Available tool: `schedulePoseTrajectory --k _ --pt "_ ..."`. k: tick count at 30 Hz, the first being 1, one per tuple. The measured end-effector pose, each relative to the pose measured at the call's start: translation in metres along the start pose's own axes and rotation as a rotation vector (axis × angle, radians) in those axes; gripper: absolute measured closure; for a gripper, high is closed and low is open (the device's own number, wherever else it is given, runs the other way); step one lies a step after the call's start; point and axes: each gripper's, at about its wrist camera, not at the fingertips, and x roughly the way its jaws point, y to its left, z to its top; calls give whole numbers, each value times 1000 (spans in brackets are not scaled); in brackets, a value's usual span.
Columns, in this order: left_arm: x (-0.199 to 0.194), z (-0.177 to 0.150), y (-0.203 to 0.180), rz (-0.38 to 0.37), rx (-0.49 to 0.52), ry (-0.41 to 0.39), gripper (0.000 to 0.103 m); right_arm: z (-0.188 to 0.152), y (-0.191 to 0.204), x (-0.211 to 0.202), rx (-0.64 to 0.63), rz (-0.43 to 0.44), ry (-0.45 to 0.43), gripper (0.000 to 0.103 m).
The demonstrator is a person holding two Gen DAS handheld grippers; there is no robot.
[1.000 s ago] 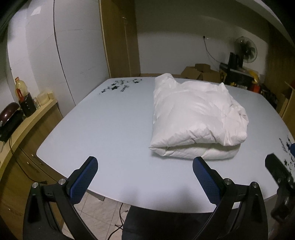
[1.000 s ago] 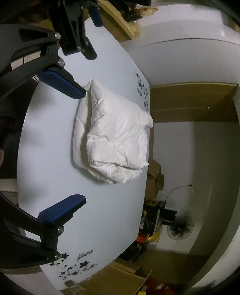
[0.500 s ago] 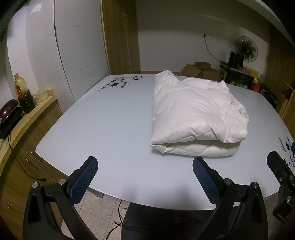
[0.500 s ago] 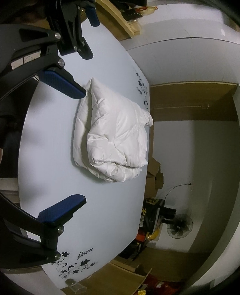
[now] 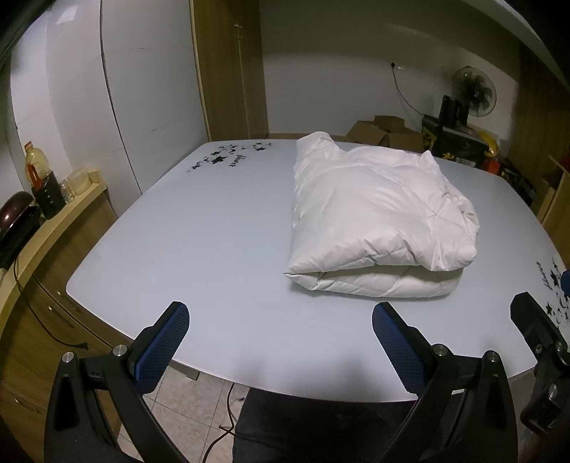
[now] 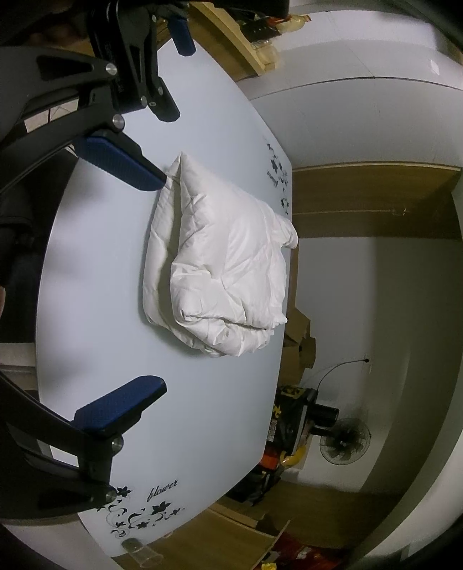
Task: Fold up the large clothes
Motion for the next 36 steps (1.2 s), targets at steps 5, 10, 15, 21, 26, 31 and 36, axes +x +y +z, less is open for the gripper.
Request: schedulePoseTrajectory --k 5,10,15,21,26,31,36 --pt "0 -1 -1 1 2 4 0 0 1 0 2 -1 2 0" --pt "1 -2 -2 2 4 10 0 -1 1 1 2 1 5 0" --pt "3 -3 -2 3 4 16 0 -2 2 0 4 2 8 0" --pt "4 -3 -2 3 4 20 0 -2 3 1 3 3 10 0" --pt "5 -3 -2 3 4 22 0 -2 4 1 4 2 10 0" --pt "4 -4 -2 2 5 24 0 -3 4 1 3 4 14 0" --pt "4 -4 -3 3 4 24 0 -3 4 1 3 4 15 0"
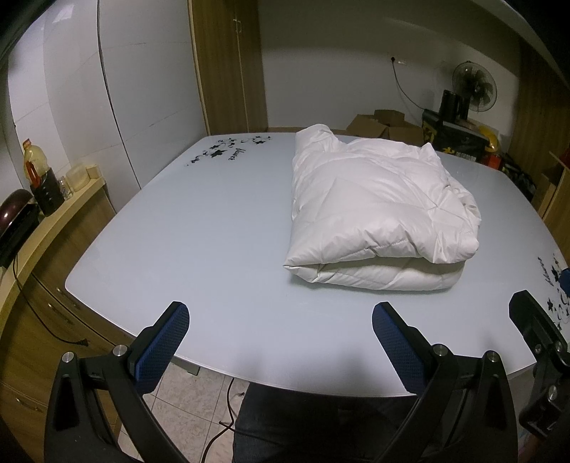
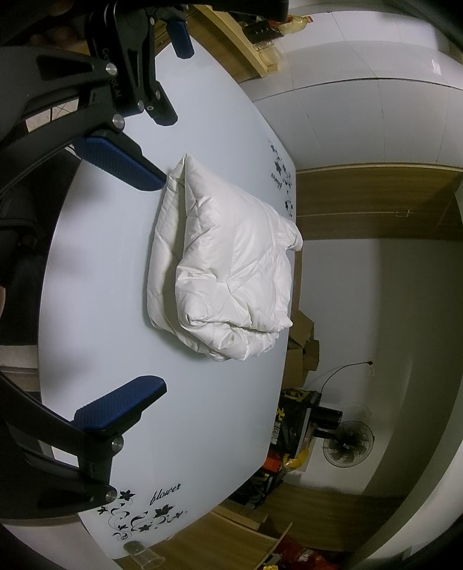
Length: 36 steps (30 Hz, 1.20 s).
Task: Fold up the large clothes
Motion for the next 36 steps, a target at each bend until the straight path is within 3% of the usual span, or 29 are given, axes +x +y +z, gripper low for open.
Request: schedulePoseTrajectory --k 36 --pt "2 -2 3 -13 -21 9 0 -1 -1 -1 0 2 1 0"
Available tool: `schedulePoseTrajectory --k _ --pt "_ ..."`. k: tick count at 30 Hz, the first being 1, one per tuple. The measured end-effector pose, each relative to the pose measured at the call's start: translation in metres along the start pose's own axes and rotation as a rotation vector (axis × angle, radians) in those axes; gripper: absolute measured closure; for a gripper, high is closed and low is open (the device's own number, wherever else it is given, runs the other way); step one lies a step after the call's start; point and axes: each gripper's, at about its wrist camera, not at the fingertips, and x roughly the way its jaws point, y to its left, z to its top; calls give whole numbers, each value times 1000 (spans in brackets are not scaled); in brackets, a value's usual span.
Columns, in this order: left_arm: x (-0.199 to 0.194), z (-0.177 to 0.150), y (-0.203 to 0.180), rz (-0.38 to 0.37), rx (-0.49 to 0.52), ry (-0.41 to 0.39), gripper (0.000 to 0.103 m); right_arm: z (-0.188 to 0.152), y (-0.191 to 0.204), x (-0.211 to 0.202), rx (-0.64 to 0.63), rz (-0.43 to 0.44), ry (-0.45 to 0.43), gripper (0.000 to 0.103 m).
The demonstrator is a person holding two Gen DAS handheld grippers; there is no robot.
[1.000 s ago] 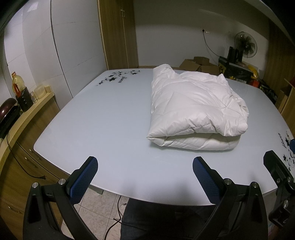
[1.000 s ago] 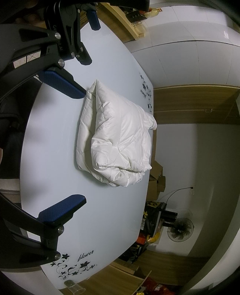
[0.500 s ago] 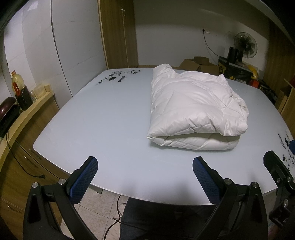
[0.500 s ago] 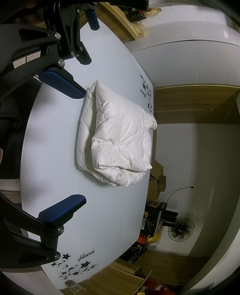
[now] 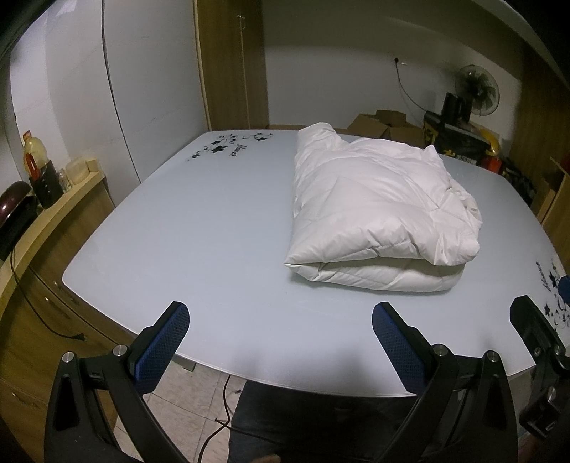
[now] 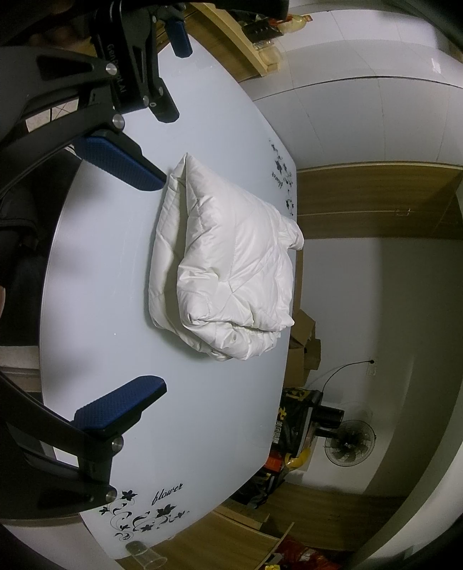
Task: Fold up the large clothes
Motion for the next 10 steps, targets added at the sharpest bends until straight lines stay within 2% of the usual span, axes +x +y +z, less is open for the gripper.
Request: schedulePoseTrajectory --k 10 --pt "-4 2 3 -5 -15 -22 0 0 0 0 0 0 2 0"
